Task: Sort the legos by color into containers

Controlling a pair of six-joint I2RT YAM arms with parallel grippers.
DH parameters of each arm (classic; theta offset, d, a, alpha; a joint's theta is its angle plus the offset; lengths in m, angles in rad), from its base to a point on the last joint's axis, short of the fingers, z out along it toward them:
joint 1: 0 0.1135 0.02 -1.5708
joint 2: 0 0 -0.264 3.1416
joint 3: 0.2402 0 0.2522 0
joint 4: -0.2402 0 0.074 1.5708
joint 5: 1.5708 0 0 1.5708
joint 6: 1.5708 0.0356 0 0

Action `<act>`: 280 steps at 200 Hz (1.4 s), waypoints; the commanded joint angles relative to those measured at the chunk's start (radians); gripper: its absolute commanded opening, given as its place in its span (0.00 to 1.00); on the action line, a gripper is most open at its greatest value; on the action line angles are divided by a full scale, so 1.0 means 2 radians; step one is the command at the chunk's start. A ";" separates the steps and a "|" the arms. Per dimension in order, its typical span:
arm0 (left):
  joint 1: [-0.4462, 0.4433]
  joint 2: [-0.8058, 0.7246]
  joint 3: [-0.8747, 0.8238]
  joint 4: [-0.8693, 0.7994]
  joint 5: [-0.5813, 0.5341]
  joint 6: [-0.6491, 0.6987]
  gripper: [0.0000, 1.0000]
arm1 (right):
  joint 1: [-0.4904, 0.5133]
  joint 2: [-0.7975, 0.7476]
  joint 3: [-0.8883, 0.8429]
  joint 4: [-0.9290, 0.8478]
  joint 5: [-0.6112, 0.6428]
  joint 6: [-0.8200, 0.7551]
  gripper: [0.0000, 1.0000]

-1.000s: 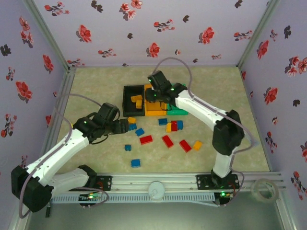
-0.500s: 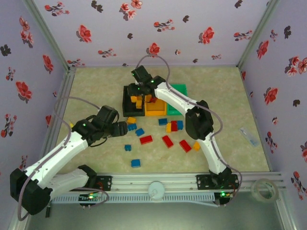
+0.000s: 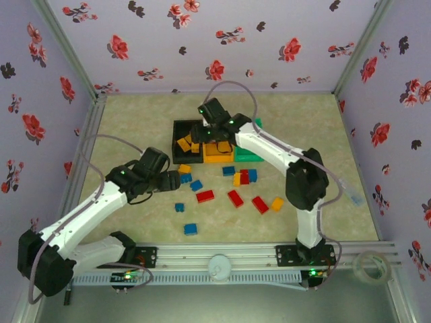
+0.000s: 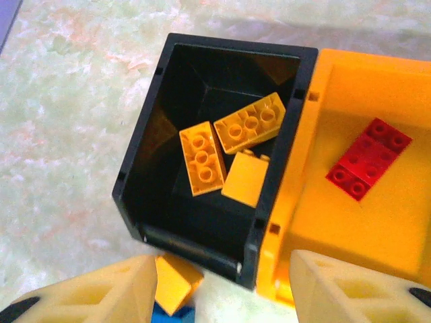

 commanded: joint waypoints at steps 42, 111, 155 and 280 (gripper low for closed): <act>-0.005 0.030 -0.012 0.040 -0.007 -0.026 0.87 | 0.010 -0.109 -0.129 0.028 0.035 -0.002 0.57; -0.008 0.077 -0.031 0.103 -0.008 -0.070 0.87 | 0.010 -0.186 -0.224 0.029 0.059 0.008 0.58; -0.016 0.116 -0.036 0.145 -0.008 -0.093 0.88 | 0.010 -0.202 -0.254 0.031 0.064 0.016 0.58; -0.024 0.231 -0.025 0.211 -0.026 -0.114 0.88 | 0.010 -0.222 -0.284 0.020 0.069 0.016 0.61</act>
